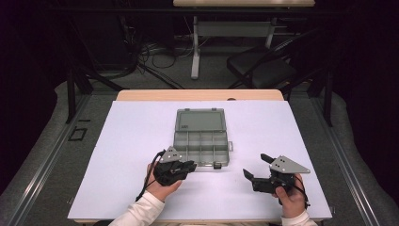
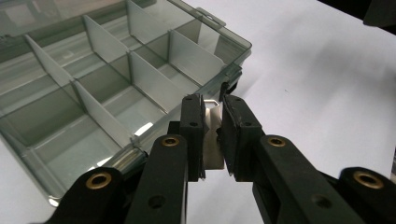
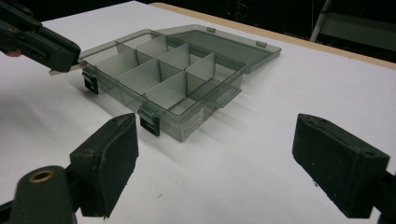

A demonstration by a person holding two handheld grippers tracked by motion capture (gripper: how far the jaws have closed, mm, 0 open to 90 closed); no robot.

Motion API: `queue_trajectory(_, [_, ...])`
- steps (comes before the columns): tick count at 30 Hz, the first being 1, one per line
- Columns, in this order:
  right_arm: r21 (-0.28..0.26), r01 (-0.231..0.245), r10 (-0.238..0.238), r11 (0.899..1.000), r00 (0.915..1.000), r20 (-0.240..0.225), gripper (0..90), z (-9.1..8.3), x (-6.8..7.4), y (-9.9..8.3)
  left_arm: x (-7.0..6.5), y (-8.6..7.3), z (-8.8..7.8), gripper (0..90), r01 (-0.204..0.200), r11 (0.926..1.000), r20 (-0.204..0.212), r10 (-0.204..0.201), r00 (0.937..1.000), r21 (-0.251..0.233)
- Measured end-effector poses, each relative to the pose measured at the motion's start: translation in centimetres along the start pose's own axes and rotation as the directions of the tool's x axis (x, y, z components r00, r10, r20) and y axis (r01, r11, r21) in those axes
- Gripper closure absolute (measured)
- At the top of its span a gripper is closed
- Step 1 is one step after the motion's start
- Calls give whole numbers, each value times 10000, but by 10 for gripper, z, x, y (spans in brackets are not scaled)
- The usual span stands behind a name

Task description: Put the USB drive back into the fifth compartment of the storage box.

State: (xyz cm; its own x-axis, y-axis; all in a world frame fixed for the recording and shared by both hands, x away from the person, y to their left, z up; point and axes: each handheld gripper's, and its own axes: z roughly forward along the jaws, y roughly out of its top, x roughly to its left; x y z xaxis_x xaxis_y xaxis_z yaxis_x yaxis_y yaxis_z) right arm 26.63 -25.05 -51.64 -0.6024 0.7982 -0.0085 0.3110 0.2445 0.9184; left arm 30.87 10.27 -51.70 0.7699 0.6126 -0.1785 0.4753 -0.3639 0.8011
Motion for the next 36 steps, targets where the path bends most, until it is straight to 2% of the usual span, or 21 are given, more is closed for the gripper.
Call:
queue_trajectory(18, [40, 7, -7, 10000, 10000, 12, 142, 1, 0, 0, 14, 7, -12, 789, 223, 9996, -361, -230, 9991, -199])
queue_trajectory(36, [61, 59, -59, 10000, 10000, 0, 142, 2, 1, 0, 31, 9, -15, 789, 631, 9972, -858, -663, 9941, -394])
